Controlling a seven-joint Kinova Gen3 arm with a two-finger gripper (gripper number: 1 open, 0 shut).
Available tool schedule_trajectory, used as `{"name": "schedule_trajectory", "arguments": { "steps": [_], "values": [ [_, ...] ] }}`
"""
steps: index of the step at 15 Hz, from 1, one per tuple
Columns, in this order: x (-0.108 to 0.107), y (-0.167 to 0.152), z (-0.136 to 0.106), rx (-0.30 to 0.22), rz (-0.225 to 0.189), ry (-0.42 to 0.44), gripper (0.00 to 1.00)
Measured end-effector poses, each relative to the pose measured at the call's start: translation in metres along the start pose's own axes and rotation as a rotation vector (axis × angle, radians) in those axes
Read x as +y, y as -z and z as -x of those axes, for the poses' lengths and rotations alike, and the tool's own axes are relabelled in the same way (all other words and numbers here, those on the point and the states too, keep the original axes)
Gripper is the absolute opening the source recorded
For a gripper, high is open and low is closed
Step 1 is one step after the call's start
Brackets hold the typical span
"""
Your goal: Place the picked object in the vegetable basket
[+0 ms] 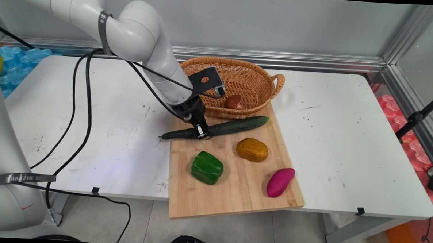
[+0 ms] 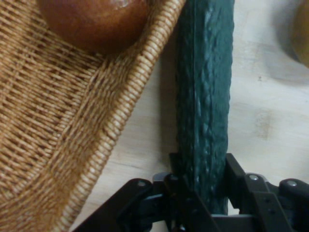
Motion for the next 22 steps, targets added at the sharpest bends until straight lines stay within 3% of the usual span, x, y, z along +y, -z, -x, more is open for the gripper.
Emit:
{"name": "schedule_trajectory", "arguments": {
  "steps": [15,18,22],
  "values": [
    [0.006,0.108,-0.001,0.031,0.042,-0.061,0.0],
    [0.0,0.134,-0.006,0.044,0.034,-0.059,0.0],
    [-0.026,0.163,-0.019,0.083,-0.013,-0.04,0.0]
  ]
}}
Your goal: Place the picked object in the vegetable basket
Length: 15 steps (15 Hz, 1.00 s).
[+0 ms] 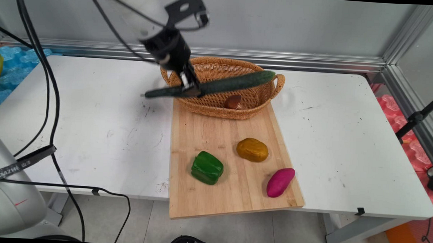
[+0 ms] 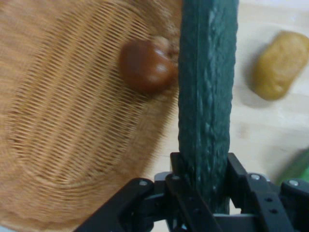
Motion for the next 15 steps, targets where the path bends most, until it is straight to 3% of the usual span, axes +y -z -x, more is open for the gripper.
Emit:
{"name": "schedule_trajectory", "arguments": {
  "steps": [4,8,15],
  "values": [
    [-0.033,0.009,-0.013,0.034,-0.05,0.016,0.0],
    [-0.072,-0.002,-0.029,0.068,-0.084,0.022,0.0],
    [-0.124,-0.058,-0.049,0.087,-0.082,-0.024,0.0]
  ]
}}
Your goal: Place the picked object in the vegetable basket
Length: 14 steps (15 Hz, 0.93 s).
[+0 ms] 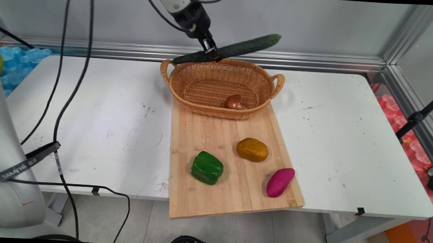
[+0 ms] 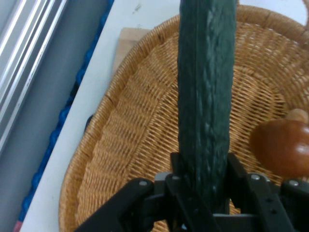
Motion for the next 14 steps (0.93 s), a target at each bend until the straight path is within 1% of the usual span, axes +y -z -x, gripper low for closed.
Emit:
{"name": "schedule_trajectory", "arguments": {
  "steps": [4,7,10,14],
  "values": [
    [-0.016,-0.042,0.001,-0.007,0.025,-0.033,0.0],
    [-0.026,-0.073,0.006,-0.024,0.046,-0.067,0.0],
    [-0.033,-0.096,0.014,-0.038,0.063,-0.083,0.0],
    [-0.041,-0.12,0.023,-0.046,0.075,-0.085,0.0]
  ]
}}
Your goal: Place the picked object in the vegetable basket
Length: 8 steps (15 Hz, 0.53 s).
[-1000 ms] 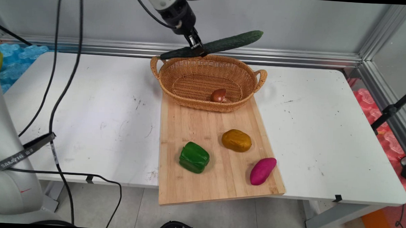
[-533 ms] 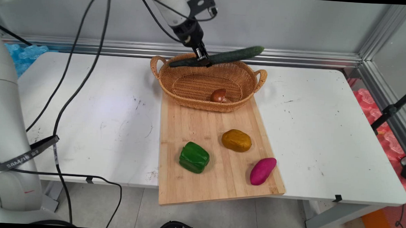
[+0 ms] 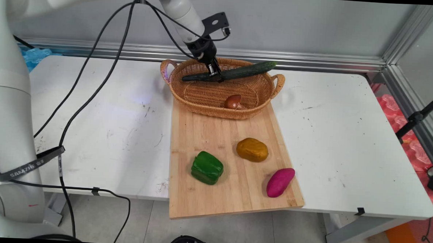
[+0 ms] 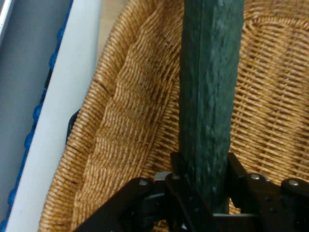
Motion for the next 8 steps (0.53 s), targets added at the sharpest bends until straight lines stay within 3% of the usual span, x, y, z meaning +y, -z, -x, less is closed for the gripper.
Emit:
{"name": "schedule_trajectory", "arguments": {
  "steps": [2,3,8],
  "values": [
    [-0.004,-0.009,0.004,0.002,0.003,0.002,0.0],
    [-0.005,-0.011,0.005,0.004,0.005,0.002,1.0],
    [-0.008,-0.016,0.006,0.025,0.014,-0.001,1.0]
  ]
}}
